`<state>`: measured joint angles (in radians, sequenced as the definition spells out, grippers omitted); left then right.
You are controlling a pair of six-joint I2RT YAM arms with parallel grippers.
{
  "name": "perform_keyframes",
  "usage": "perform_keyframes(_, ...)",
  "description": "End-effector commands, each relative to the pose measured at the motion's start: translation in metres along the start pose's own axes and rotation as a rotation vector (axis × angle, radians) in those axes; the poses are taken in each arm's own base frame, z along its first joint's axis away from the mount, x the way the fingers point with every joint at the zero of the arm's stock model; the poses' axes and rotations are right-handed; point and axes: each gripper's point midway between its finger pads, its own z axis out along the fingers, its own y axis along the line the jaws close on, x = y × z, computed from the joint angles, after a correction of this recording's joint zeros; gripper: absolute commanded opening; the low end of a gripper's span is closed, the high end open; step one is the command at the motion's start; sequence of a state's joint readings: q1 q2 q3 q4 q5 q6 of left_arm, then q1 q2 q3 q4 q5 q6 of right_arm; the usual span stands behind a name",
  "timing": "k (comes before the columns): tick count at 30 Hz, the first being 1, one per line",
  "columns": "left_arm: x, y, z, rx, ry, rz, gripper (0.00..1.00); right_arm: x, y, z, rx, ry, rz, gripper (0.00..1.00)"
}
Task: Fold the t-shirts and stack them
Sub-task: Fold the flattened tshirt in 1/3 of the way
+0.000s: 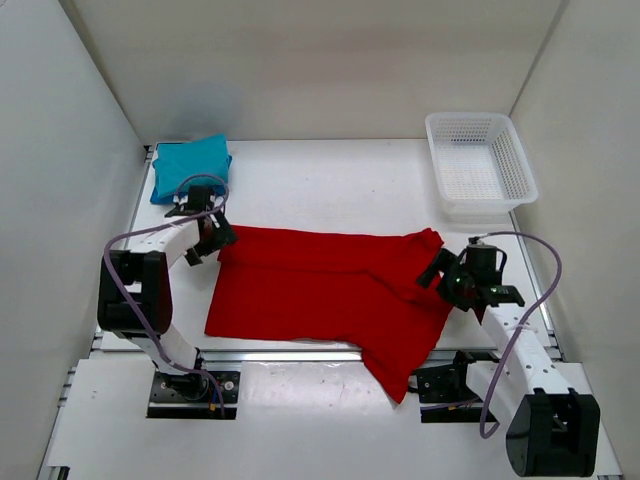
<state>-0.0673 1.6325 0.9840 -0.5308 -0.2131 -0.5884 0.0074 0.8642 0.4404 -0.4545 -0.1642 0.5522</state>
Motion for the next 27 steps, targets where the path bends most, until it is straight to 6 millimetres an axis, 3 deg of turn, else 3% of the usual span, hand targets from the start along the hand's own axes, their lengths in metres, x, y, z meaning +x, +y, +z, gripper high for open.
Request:
perform_keyframes(1, -0.054, -0.013, -0.041, 0.047, -0.149, -0.079, 0.99, -0.051, 0.012, -0.020, -0.004, -0.122, -0.017, 0.83)
perform_keyframes(4, -0.079, -0.047, -0.059, 0.150, -0.214, -0.070, 0.99, -0.086, 0.044, -0.024, -0.082, -0.208, -0.083, 0.83)
perform_keyframes(5, -0.083, -0.064, -0.064, 0.181, -0.219, -0.037, 0.98, -0.085, 0.050, -0.012, -0.075, -0.187, -0.117, 0.84)
perform_keyframes(6, -0.077, -0.081, -0.065, 0.217, -0.206, 0.003, 0.99, -0.095, 0.065, -0.013, -0.105, -0.198, -0.149, 0.84)
perform_keyframes(8, -0.066, -0.112, -0.055, 0.284, -0.158, 0.056, 0.99, -0.104, 0.088, 0.007, -0.140, -0.165, -0.199, 0.85)
perform_keyframes(9, -0.056, -0.120, -0.046, 0.293, -0.126, 0.061, 0.99, -0.100, 0.088, 0.022, -0.132, -0.129, -0.207, 0.85)
perform_keyframes(10, -0.047, -0.130, -0.045, 0.320, -0.104, 0.076, 0.99, -0.112, 0.095, 0.025, -0.130, -0.154, -0.217, 0.85)
perform_keyframes(13, -0.029, -0.139, -0.022, 0.342, -0.044, 0.080, 0.99, -0.122, 0.092, 0.050, -0.076, -0.156, -0.258, 0.87)
perform_keyframes(14, -0.020, -0.134, -0.013, 0.330, -0.020, 0.070, 0.99, -0.128, 0.092, 0.059, -0.061, -0.161, -0.278, 0.87)
perform_keyframes(16, -0.010, -0.133, 0.003, 0.329, -0.001, 0.057, 0.98, -0.129, 0.070, 0.080, 0.005, -0.113, -0.254, 0.87)
perform_keyframes(17, -0.014, -0.132, 0.007, 0.317, -0.010, 0.040, 0.98, -0.135, 0.072, 0.082, 0.008, -0.118, -0.258, 0.87)
perform_keyframes(20, -0.005, -0.111, 0.028, 0.215, 0.015, 0.053, 0.99, -0.128, 0.051, 0.101, 0.078, -0.090, -0.256, 0.88)
perform_keyframes(27, -0.015, -0.080, 0.041, 0.143, 0.036, -0.021, 0.95, -0.121, 0.041, 0.129, 0.119, 0.002, -0.240, 0.89)
